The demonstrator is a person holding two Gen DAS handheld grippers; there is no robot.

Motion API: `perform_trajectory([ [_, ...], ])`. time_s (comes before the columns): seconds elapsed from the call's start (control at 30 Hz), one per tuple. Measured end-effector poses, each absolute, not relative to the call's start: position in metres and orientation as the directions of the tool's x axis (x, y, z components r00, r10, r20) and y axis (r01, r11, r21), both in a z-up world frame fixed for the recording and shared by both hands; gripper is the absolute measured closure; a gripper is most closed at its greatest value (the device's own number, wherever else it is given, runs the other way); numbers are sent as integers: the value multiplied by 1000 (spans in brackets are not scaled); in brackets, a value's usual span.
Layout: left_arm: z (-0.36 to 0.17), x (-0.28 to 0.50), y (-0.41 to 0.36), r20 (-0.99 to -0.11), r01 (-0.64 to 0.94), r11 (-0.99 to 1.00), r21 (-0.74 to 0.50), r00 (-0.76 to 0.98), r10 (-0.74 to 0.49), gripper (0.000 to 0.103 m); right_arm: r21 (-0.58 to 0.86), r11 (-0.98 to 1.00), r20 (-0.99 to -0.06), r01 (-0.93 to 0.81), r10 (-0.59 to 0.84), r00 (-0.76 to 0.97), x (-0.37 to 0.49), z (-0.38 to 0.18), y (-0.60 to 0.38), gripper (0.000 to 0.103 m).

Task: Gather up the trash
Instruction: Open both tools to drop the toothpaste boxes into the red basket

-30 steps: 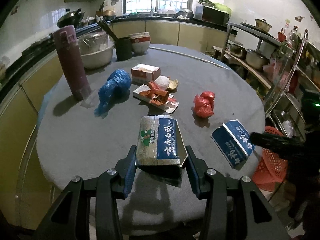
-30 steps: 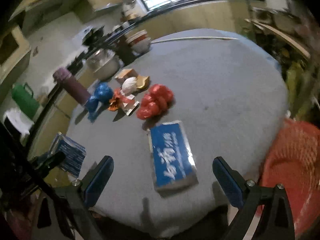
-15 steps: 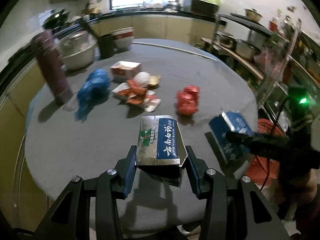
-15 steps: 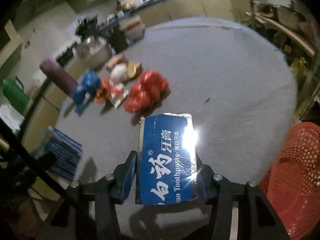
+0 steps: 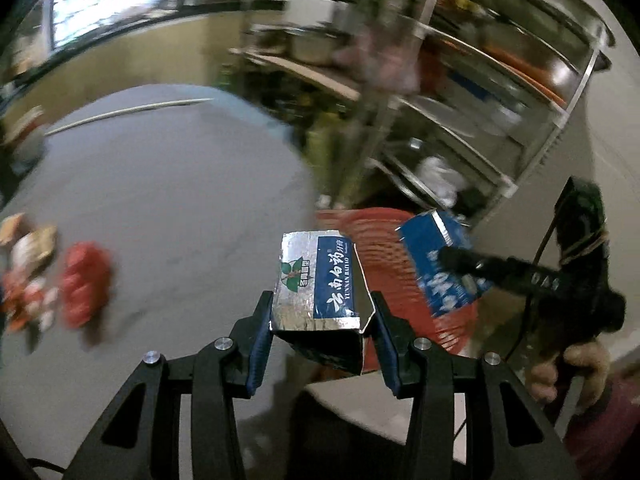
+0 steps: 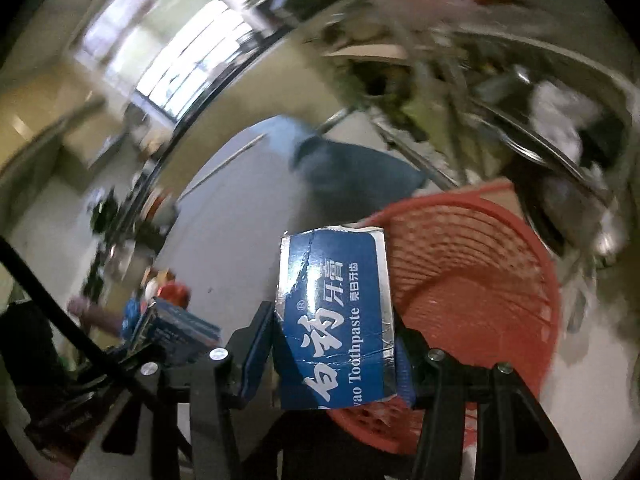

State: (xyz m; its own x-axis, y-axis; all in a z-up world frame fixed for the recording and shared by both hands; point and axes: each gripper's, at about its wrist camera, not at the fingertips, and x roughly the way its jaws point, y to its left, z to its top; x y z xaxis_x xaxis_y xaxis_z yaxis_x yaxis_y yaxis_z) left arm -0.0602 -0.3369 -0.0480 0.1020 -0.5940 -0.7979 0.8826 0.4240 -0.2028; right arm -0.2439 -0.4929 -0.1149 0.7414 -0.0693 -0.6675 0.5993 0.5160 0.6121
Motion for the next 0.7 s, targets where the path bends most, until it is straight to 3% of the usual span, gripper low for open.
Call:
perform_trajectory([
  [0.17,-63,-90,-389,-817,924,335,-182,47,-575,53,658,427,-661,621,-70,747,-268,-132,-517,46],
  [0.27,-66,-100,-402,-822,932,315,-178,35,-569,36,681,399,-644,614,-72,762,-275,-134,-525,38],
  [0.3,-66,-101,-403,-818,933,311,-182,32,-575,34,684,395,-637,613,-85,766,-278,-133,-526,35],
  [0.53,-58,-79,-373,-816,917,373,-143,104,-568,34,660,454,-616,599,-129,777,-264,-116,-520,35],
  [0.7,-50,-51,-317,-807,871,486,-68,238,-540,33,654,537,-601,532,-58,797,-223,-102,-499,35],
])
